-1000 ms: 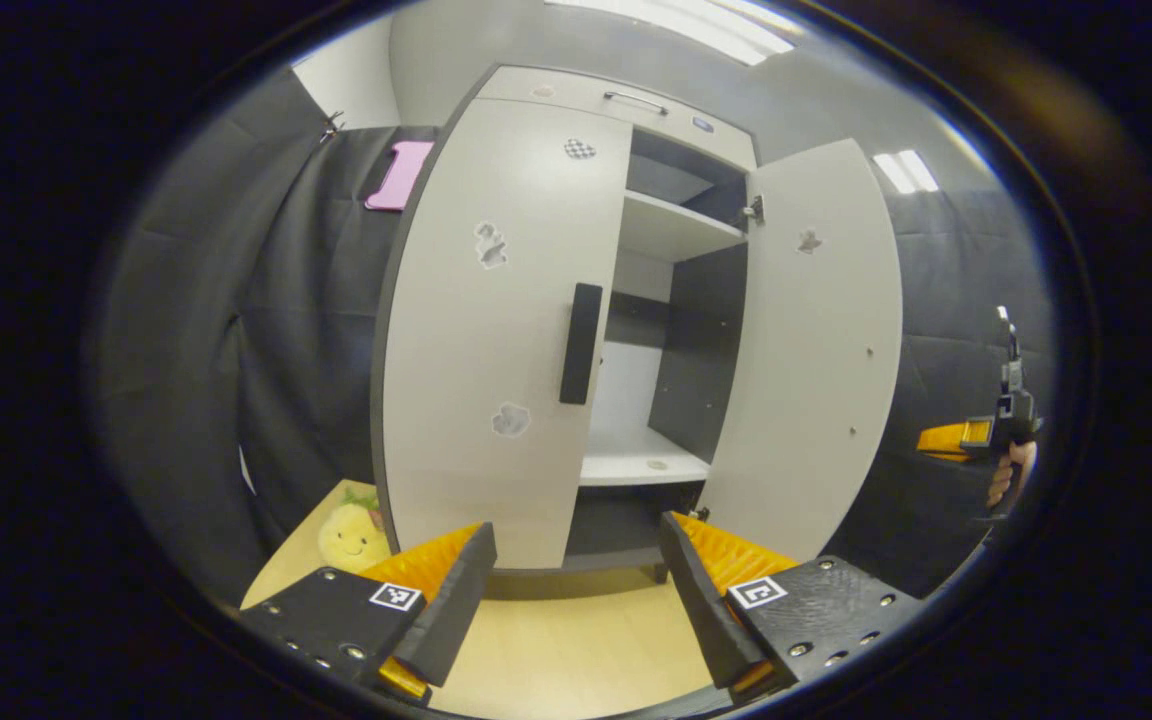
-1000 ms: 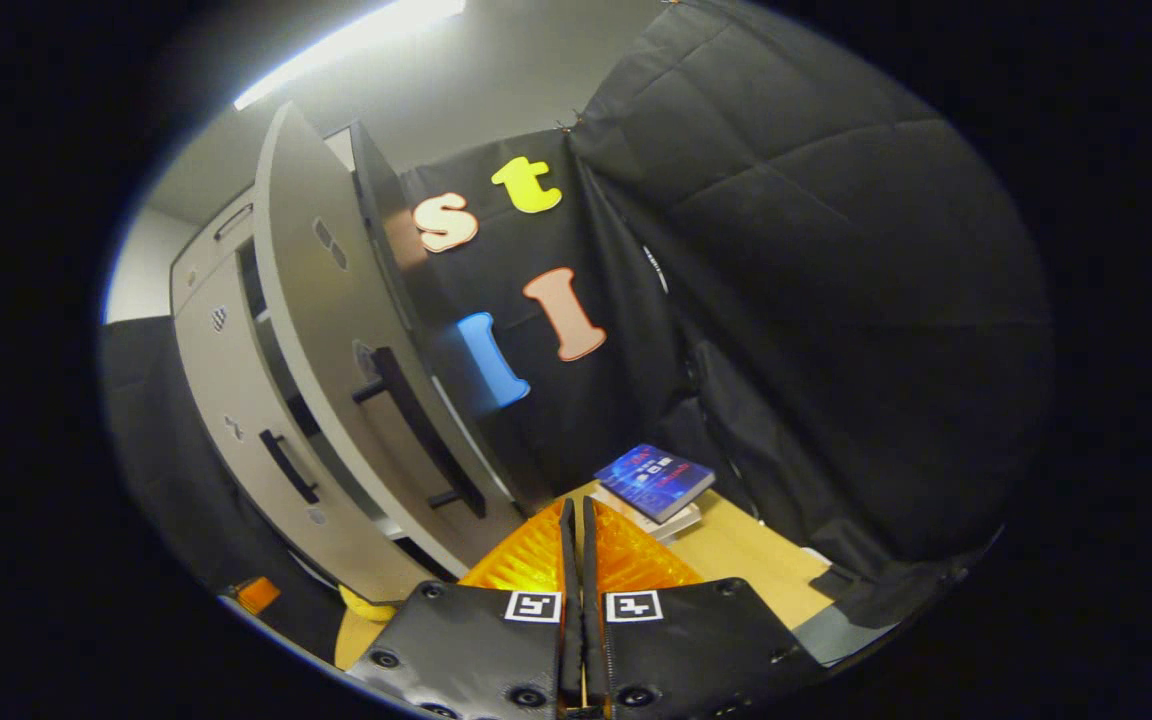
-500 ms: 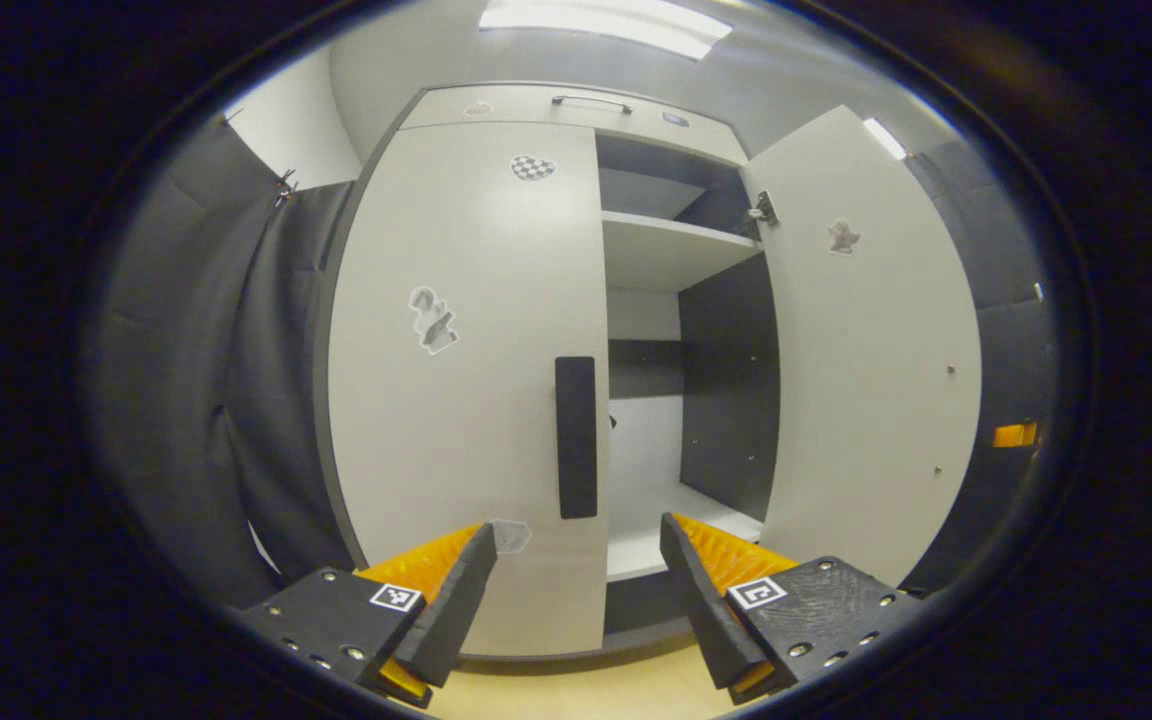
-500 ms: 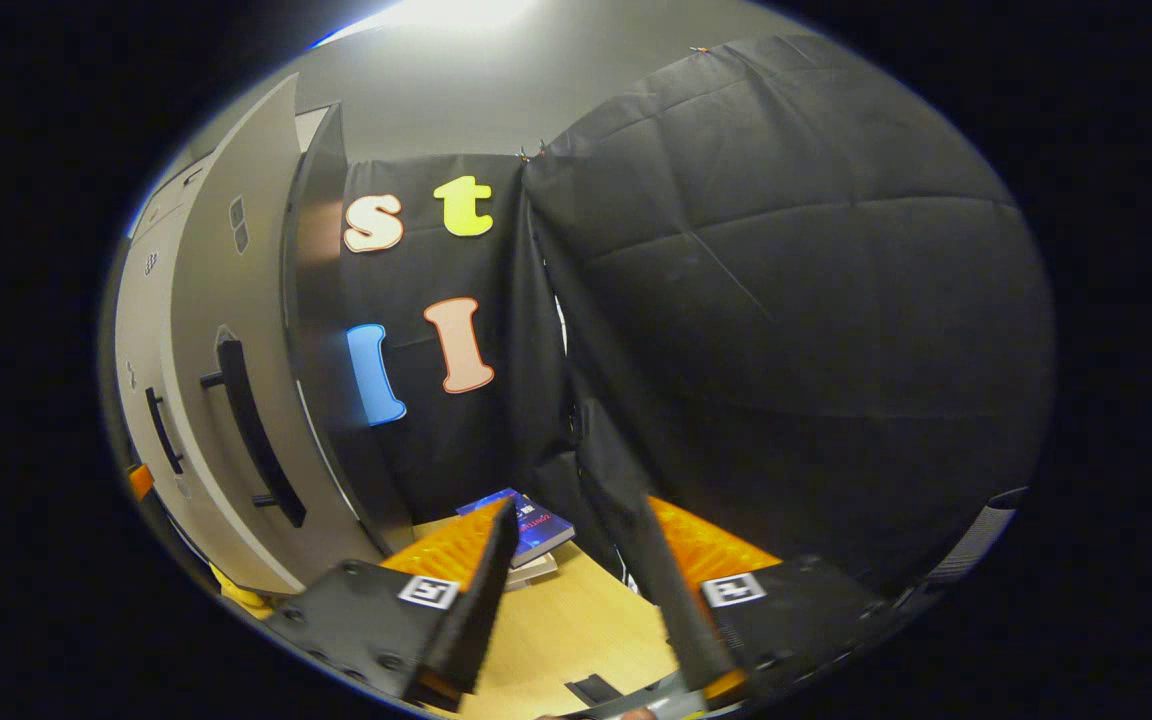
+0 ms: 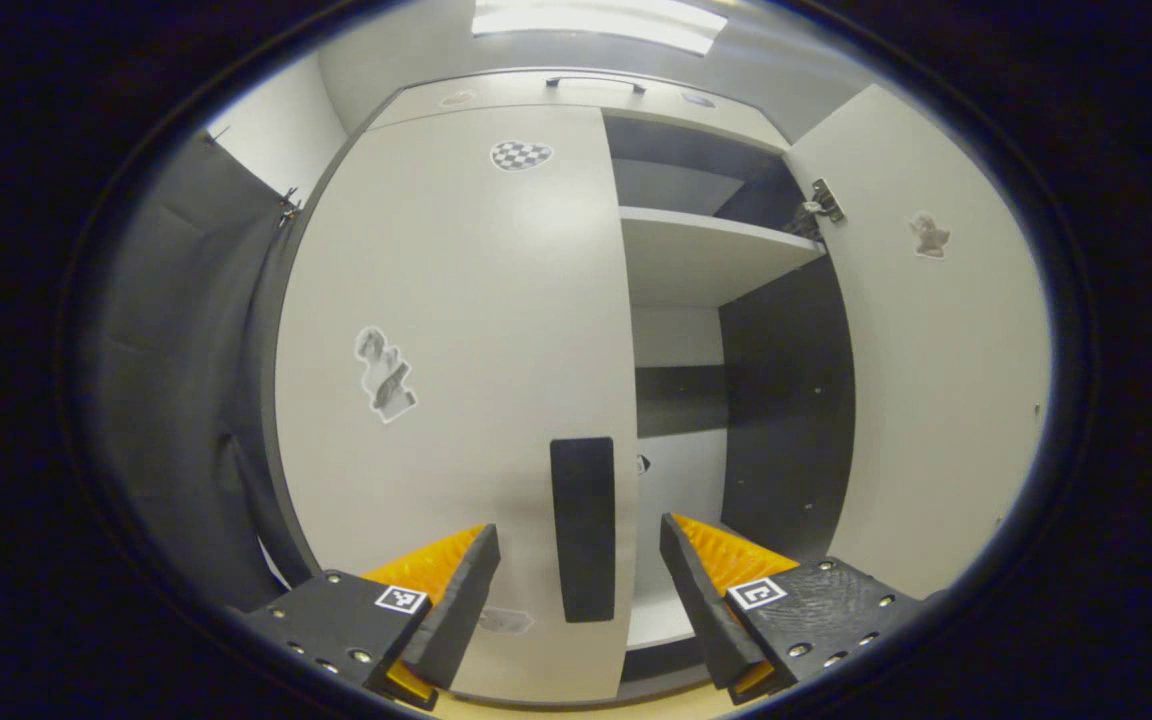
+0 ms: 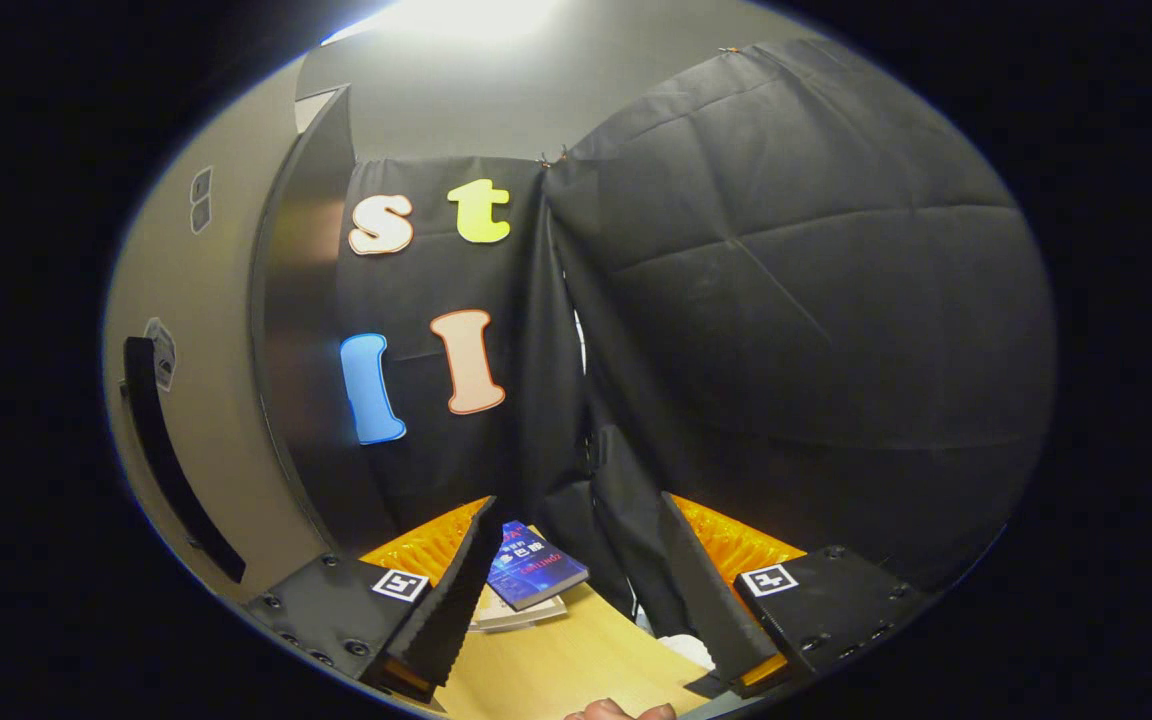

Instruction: Open the right door of the double-door shoe cabinet with the right hand, and open the left door with the left hand.

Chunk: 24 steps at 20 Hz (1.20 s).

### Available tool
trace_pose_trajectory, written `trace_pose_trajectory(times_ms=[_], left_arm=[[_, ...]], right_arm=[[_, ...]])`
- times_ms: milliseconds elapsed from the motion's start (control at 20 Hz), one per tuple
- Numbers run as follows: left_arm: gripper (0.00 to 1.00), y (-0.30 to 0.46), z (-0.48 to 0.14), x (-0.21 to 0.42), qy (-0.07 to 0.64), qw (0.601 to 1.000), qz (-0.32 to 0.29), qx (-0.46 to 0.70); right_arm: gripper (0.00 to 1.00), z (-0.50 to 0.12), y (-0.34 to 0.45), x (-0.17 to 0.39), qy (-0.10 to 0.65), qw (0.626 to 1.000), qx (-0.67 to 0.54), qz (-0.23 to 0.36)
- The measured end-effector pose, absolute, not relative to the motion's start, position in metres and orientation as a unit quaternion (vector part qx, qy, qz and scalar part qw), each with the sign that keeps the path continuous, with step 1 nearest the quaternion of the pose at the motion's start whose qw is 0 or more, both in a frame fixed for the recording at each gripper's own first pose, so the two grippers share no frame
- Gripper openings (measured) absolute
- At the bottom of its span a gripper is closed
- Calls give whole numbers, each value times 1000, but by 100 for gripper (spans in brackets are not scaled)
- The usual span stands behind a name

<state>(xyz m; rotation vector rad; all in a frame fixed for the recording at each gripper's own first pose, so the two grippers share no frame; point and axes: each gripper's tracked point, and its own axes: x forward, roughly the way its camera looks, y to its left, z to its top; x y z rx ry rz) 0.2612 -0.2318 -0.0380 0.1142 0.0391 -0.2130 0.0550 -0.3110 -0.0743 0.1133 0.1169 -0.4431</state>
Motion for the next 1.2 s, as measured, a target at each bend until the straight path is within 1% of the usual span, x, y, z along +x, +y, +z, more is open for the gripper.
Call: trace_pose_trajectory(times_ms=[50, 150, 200, 300, 400, 500, 550, 700, 750, 800, 950, 1000, 1100, 1200], left_arm=[[93, -234, -37, 265, 19, 993, -101, 56], [93, -236, -33, 272, 14, 995, -88, 53], [77, -238, -32, 276, 10, 995, -85, 47], [68, -243, -35, 279, 17, 995, -86, 39], [60, -237, -34, 283, 15, 997, -62, 38], [36, -235, -32, 281, 13, 998, -50, 19], [29, -236, -33, 283, 15, 999, -44, 14], [29, -236, -33, 283, 16, 999, -27, 38], [25, -237, -32, 282, 19, 999, -21, 46], [25, -236, -35, 282, 19, 999, -18, 47], [13, -235, -35, 284, 27, 999, -21, 26], [4, -236, -34, 285, 27, 999, -26, 21], [3, -235, -37, 282, 32, 999, -31, 22], [5, -235, -37, 280, 35, 999, -31, 25]], right_arm=[[98, -76, -312, 67, 58, 974, 60, -209], [98, -80, -311, 88, 62, 977, 80, -186], [98, -82, -314, 96, 63, 978, 85, -182], [97, -84, -318, 107, 61, 979, 86, -177], [97, -86, -320, 116, 61, 981, 79, -167], [97, -95, -323, 123, 76, 983, 61, -156], [97, -98, -324, 125, 81, 984, 54, -150], [97, -102, -327, 136, 82, 986, 48, -134], [97, -104, -329, 139, 82, 987, 52, -131], [97, -106, -329, 141, 84, 987, 58, -127], [98, -108, -327, 143, 87, 986, 80, -115], [97, -106, -329, 142, 83, 987, 79, -116], [97, -107, -336, 137, 81, 987, 73, -121], [97, -111, -338, 131, 84, 986, 74, -125]])
